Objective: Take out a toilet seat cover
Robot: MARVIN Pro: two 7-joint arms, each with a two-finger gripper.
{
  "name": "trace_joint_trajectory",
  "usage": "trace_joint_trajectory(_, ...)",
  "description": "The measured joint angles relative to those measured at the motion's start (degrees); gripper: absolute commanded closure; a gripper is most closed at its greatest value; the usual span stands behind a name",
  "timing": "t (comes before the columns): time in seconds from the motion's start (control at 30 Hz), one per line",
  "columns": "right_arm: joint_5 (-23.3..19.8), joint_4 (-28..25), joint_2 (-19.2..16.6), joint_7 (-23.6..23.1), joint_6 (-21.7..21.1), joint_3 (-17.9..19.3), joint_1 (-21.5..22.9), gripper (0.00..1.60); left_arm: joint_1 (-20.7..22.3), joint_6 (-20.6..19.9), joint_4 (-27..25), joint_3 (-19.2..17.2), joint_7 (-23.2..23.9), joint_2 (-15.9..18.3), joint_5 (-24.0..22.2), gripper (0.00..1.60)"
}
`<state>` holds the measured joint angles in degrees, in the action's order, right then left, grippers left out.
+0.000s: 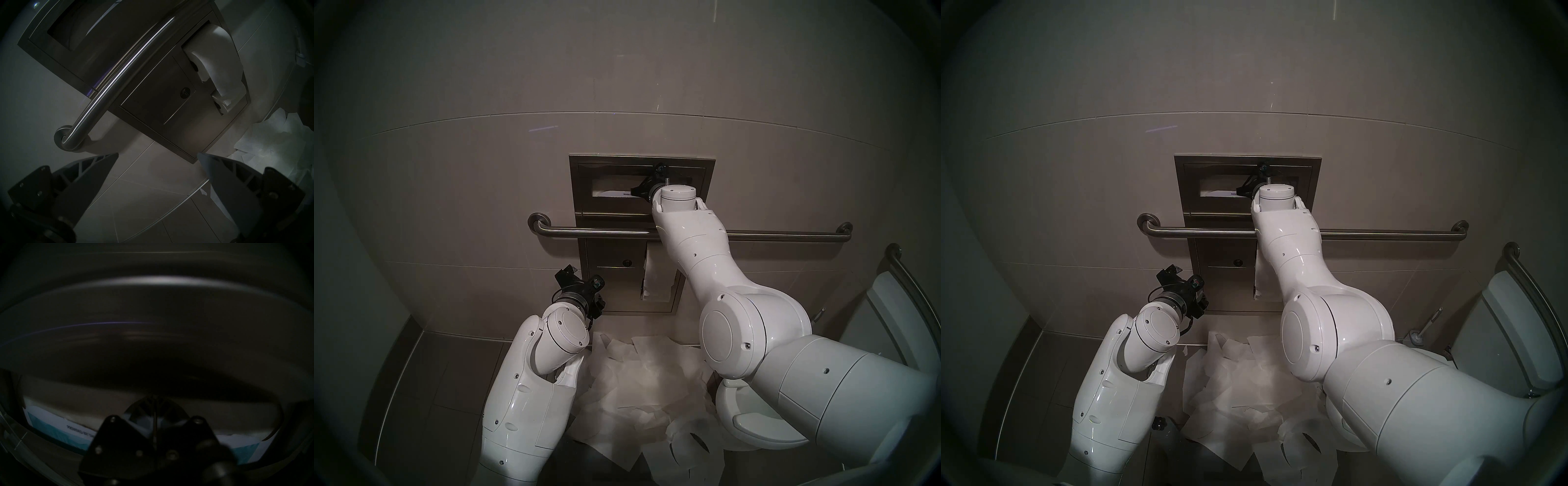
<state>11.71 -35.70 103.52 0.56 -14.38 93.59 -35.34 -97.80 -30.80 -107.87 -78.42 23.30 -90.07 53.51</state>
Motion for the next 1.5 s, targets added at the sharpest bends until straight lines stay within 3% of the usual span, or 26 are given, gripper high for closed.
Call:
trace_joint_trajectory(0.5,-1.20,6.86,2.00,3.78,5.01,-0.62,2.40,1.60,0.38,0.03,-1.48,0.02,-0.04,-0.04,0.01,0.00)
trace_joint_trajectory(1.1,-1.60,14.13,1.53,5.62,17.46,-1.98,3.44,1.60,0.24,0.01,-3.96,0.03,0.00,-0.02,-0.54,0.00)
trace_joint_trajectory(1.5,-0.62,13.81,0.38,6.93,23.16,-3.15,2.96,1.60,-0.09,-0.01,-4.68,0.02,0.01,-0.01,-1.39,0.00)
